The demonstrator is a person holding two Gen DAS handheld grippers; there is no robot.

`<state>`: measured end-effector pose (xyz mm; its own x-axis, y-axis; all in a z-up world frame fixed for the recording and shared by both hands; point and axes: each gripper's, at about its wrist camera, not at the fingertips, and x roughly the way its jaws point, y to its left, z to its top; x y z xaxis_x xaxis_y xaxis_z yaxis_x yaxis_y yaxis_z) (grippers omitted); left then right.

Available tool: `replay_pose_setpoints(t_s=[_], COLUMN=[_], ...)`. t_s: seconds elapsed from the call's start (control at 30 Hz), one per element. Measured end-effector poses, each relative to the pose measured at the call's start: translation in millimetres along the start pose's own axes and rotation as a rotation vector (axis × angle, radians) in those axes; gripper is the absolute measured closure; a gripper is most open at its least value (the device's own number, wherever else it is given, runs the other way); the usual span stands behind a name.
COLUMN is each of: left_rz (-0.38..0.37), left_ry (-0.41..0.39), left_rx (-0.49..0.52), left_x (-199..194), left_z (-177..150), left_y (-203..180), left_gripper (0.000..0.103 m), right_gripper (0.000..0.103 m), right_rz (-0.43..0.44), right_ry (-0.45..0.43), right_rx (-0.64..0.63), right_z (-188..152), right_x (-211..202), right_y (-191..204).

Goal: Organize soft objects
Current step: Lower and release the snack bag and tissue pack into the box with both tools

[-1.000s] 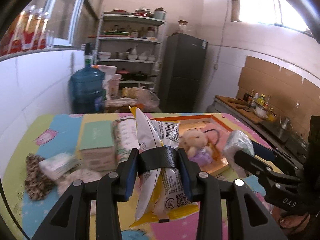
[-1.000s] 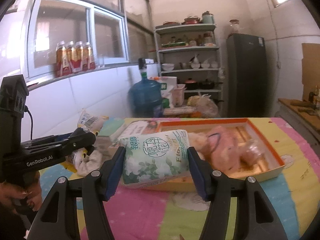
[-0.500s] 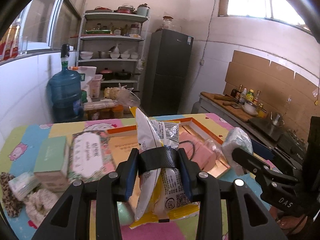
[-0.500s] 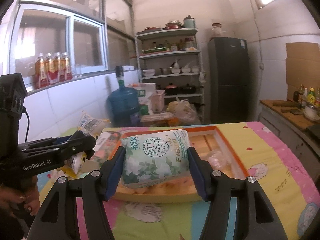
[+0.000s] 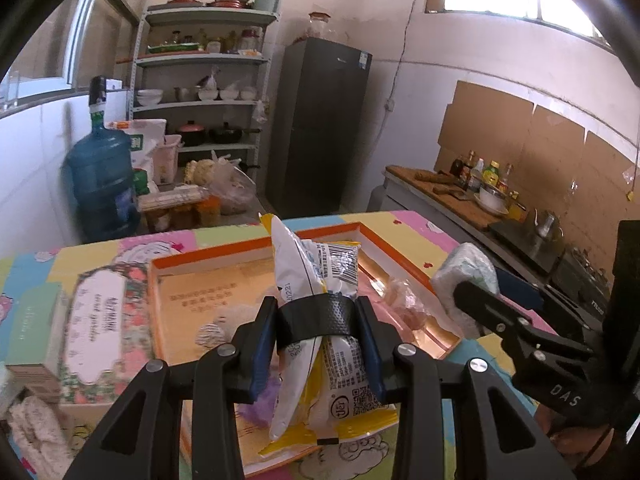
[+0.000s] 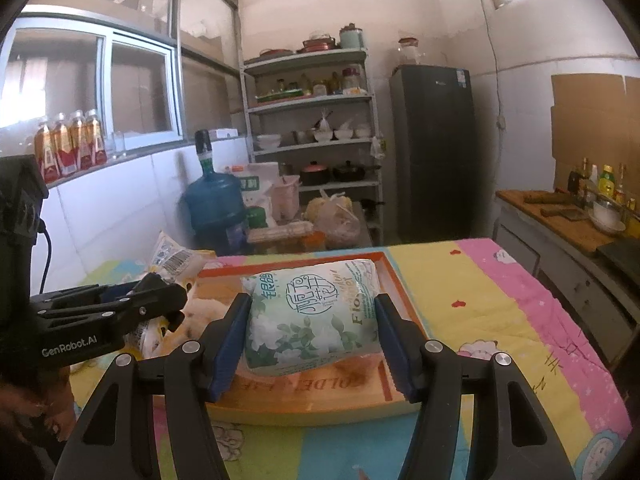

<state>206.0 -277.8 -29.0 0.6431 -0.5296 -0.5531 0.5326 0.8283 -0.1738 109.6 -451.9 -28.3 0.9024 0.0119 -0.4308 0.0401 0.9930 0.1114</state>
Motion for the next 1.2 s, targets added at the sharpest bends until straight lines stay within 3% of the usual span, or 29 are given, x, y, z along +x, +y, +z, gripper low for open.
replay_pose_setpoints(t_s=[0.37,0.67,1.2], left_rz=[-0.033,-0.006,-0.007], left_ry=[0.066,0.104,0.114], left_rx=[0.020,0.037,0.019], left_x=[35,57,59], left_z=[-10,-18,-16], left_y=[-14,-17,-11], left_gripper=[0.064,0.064,0.062], right_gripper=[0.039,0.039,0.037], right_rz=[-0.028,-0.038,-0.052], right_ry=[0.087,0.158,0.179], right_rx=[0.041,0.037,0.015], right_z=[-17,-21,-18], right_x=[31,49,59], right_y=[-22,-21,-17])
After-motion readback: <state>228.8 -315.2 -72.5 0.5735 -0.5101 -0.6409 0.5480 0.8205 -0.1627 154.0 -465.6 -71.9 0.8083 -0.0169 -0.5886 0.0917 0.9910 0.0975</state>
